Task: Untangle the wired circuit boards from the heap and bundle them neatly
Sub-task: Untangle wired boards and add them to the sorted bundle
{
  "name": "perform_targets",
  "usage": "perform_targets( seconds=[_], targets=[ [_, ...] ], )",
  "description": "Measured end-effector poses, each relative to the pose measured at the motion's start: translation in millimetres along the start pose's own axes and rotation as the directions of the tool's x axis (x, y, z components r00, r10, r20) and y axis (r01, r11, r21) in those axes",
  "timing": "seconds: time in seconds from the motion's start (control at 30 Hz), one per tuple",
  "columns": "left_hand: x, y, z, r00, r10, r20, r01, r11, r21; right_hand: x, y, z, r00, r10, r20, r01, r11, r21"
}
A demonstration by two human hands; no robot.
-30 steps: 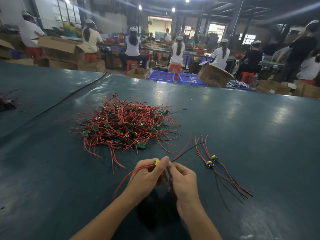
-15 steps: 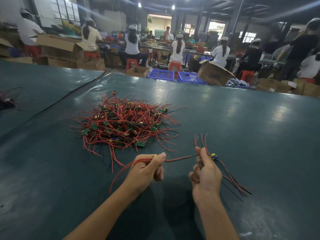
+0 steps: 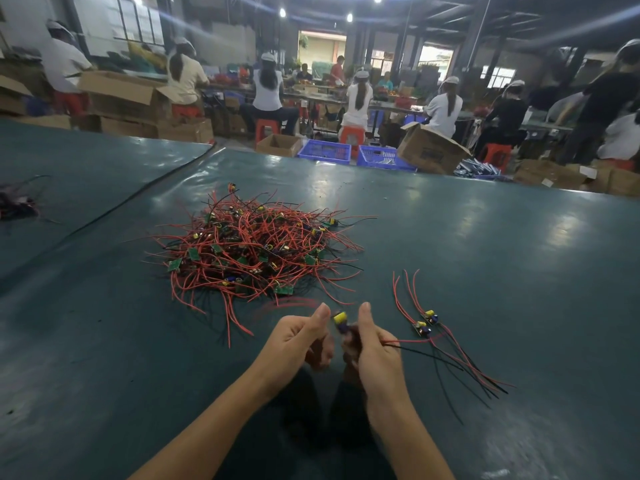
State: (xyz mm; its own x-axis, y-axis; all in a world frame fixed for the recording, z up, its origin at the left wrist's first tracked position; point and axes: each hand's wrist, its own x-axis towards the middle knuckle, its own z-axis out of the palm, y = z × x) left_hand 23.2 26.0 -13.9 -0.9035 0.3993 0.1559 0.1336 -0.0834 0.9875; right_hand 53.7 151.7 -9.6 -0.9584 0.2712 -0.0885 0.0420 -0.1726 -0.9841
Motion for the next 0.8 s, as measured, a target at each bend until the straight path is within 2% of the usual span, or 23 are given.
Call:
perform_targets(
  seconds=[0.13, 0.27, 0.33, 0.4, 0.5, 0.57, 0.67, 0.8],
  targets=[
    [1.8, -2.3, -1.4, 0.999, 0.032, -0.034, -0.030, 0.998, 0.061, 11.3, -6.8, -15.4, 0.983, 0.086, -0.159, -0.046, 0.970, 0.239],
    [4.6, -9.3, -7.7, 0.965, 0.136, -0.223, -0.060, 0.947, 0.315, 26.2, -15.3, -31.5, 0.970, 0.068, -0.235, 0.019, 0.937, 0.349],
    [5.9, -13.6, -15.1, 0.934, 0.221, -0.280, -0.058, 0.869, 0.491, 33.3, -20.3, -40.0, 0.965, 0.042, -0.257, 0.058, 0.928, 0.368],
    [7.7, -17.7, -23.1, 0.922, 0.276, -0.271, -0.008, 0.714, 0.700, 38.8, -22.6, -48.9, 0.964, 0.050, -0.260, 0.062, 0.912, 0.405],
    [9.5, -25.2, -33.2, 0.956, 0.138, -0.258, 0.170, 0.454, 0.875, 41.7, -20.6, -60.0, 0.964, 0.158, -0.213, -0.018, 0.839, 0.544],
    [10.6, -28.2, -37.6, 0.962, 0.028, -0.270, 0.243, 0.357, 0.902, 39.9, -17.5, -63.9, 0.962, 0.217, -0.166, -0.075, 0.793, 0.605],
    [12.1, -31.5, -40.4, 0.962, -0.027, -0.270, 0.266, 0.289, 0.920, 35.9, -14.2, -64.0, 0.962, 0.232, -0.141, -0.099, 0.784, 0.613],
    [11.5, -34.9, -41.1, 0.960, -0.005, -0.281, 0.272, 0.266, 0.925, 31.4, -12.6, -56.5, 0.960, 0.216, -0.178, -0.096, 0.852, 0.515]
  ],
)
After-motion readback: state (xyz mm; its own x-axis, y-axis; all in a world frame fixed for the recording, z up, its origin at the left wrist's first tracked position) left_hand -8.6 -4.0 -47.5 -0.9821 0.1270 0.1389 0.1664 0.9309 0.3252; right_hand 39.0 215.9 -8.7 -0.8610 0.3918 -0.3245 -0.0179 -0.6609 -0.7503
